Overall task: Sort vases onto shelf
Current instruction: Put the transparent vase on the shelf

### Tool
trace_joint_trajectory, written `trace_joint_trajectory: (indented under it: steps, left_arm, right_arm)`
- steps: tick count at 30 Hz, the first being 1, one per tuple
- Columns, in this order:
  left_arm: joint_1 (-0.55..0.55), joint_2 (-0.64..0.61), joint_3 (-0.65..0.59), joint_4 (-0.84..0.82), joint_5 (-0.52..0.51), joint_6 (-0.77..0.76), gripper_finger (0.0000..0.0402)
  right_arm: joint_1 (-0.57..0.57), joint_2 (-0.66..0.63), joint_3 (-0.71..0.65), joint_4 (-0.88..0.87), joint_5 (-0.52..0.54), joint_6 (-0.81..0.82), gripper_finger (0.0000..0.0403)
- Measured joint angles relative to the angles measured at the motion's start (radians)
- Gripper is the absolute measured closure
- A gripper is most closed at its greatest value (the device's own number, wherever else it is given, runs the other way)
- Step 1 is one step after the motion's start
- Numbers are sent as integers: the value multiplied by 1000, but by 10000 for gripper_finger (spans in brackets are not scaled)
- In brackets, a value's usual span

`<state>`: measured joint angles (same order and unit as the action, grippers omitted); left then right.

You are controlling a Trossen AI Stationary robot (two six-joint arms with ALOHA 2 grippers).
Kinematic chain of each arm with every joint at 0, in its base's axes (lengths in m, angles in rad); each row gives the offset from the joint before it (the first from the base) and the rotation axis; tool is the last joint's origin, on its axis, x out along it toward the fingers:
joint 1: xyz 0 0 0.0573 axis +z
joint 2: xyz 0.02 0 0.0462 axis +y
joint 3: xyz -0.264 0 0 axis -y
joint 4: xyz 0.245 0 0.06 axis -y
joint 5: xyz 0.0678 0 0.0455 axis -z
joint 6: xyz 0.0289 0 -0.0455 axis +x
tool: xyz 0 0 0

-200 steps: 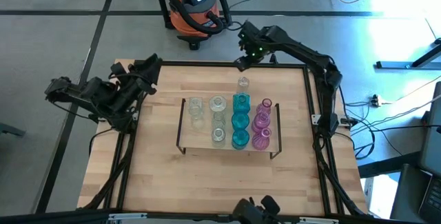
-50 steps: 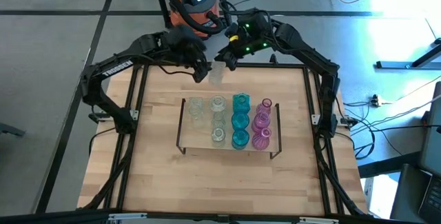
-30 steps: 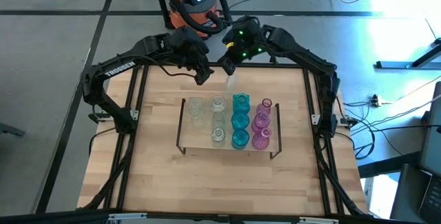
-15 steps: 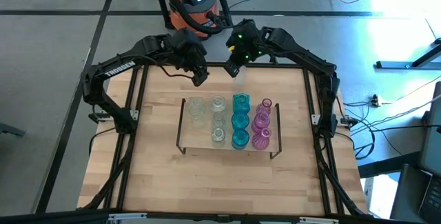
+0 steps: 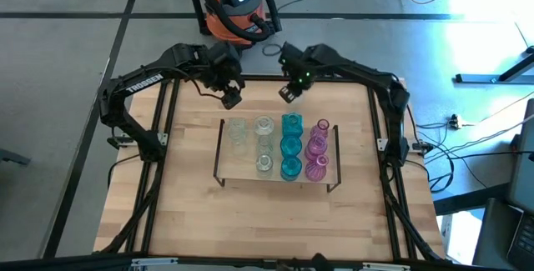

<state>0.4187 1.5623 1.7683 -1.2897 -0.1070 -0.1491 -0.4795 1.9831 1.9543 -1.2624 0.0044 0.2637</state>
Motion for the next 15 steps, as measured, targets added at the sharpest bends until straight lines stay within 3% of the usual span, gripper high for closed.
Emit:
trace_joint_trajectory:
  steps: [7,11,15]
  left_arm:
    - [2,0,0,-1,0,18,129]
    - [13,0,0,9,5,60,129]
    - [35,0,0,32,50,102,129]
  right_arm:
    - [-24,0,-252,101,20,288,160]
    - [-49,0,-305,185,-32,426,88]
    - [-73,0,-323,246,-6,598,38]
